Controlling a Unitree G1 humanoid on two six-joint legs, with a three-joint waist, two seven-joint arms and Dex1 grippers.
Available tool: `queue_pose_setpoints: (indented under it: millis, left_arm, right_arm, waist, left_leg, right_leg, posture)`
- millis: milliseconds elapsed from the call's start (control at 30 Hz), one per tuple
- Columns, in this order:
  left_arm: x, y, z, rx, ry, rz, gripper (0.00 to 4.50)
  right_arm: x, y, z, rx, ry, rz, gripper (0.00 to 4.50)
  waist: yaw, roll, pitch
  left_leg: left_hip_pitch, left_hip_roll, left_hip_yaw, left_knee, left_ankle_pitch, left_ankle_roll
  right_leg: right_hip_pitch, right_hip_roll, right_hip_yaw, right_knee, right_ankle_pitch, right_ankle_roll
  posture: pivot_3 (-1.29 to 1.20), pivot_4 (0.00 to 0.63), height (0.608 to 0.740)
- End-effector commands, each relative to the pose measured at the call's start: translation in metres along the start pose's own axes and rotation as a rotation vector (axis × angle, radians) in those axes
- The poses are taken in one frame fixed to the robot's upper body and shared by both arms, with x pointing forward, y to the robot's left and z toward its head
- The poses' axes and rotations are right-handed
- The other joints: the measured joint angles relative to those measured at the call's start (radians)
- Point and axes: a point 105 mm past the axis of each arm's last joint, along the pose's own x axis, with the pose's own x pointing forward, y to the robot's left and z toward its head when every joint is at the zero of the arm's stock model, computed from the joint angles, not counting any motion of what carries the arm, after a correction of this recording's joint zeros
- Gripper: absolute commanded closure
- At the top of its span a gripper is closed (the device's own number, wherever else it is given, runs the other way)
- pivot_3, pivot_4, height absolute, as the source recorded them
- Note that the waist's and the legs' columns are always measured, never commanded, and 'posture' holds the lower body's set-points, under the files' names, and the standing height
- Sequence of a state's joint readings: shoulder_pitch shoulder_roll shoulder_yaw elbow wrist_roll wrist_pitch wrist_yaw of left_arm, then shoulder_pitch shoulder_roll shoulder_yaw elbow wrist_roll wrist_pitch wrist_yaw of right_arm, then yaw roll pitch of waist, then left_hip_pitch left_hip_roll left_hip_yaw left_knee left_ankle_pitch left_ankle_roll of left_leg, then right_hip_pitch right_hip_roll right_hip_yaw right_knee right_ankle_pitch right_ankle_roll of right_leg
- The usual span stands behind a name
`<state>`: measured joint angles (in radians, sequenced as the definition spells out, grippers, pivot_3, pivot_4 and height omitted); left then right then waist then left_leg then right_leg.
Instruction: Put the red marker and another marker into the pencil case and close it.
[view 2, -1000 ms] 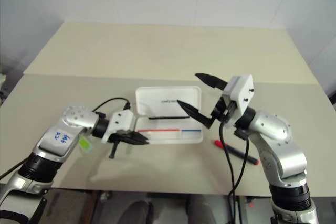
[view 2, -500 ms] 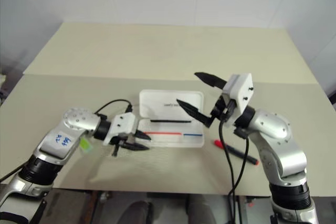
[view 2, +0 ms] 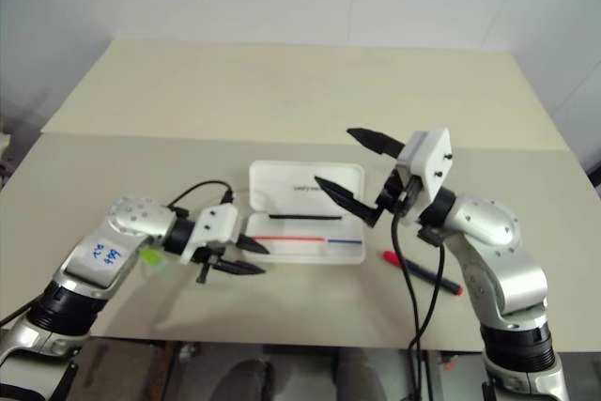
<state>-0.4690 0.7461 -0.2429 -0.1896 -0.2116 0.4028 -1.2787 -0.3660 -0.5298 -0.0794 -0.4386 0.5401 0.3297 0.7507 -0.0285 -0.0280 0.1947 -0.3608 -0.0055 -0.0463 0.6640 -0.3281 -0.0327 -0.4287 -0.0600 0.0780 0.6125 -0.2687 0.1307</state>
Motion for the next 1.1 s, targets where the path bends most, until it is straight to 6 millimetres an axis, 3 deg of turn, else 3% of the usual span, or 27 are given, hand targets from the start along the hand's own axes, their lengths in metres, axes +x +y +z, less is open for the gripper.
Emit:
queue_pose_setpoints:
  millis: [33, 233, 467, 867, 1100]
  left_arm:
    - [-0.003, -0.010, 0.007, 0.013, -0.038, -0.033, 2.88]
    - [0.000, -0.018, -0.004, -0.034, -0.046, -0.045, 2.88]
    - [-0.005, -0.014, 0.004, -0.029, -0.103, -0.011, 2.88]
    - [-0.044, -0.014, 0.032, -0.098, -0.287, 0.069, 2.88]
    - [-0.061, -0.016, 0.037, -0.146, -0.327, 0.108, 0.65]
  right_arm:
    - [0.003, 0.003, 0.010, -0.022, -0.042, 0.024, 0.00]
    - [0.002, 0.004, 0.010, -0.017, -0.040, 0.027, 0.00]
    - [0.000, 0.005, 0.008, -0.006, -0.028, 0.028, 0.00]
    - [-0.014, 0.000, -0.001, 0.030, 0.008, 0.008, 0.00]
    - [-0.041, -0.006, -0.014, 0.068, 0.112, -0.031, 0.00]
  waist:
    - [0.000, 0.000, 0.000]
    - [0.001, 0.000, 0.000]
    - [0.000, 0.000, 0.000]
    - [0.001, 0.000, 0.000]
    - [0.001, 0.000, 0.000]
  left_leg:
    - [0.000, 0.000, 0.000, 0.000, 0.000, 0.000]
    - [0.000, 0.000, 0.000, 0.000, 0.000, 0.000]
    - [0.000, 0.000, 0.000, 0.000, 0.000, 0.000]
    - [0.000, 0.001, 0.000, 0.000, 0.000, 0.000]
    - [0.000, 0.000, -0.001, 0.000, 0.000, 0.000]
  right_leg:
    - [0.000, 0.000, 0.000, 0.000, 0.000, 0.000]
    - [0.000, 0.000, 0.000, 0.000, 0.000, 0.000]
    - [0.000, 0.000, 0.000, 0.000, 0.000, 0.000]
    - [0.000, 0.000, 0.000, 0.000, 0.000, 0.000]
    - [0.000, -0.001, 0.000, 0.000, 0.000, 0.000]
  posture:
    - [0.00, 0.150, 0.740]
    - [0.00, 0.150, 0.740]
    - [0.00, 0.150, 0.740]
    - [0.00, 0.150, 0.740]
    - [0.00, 0.150, 0.740]
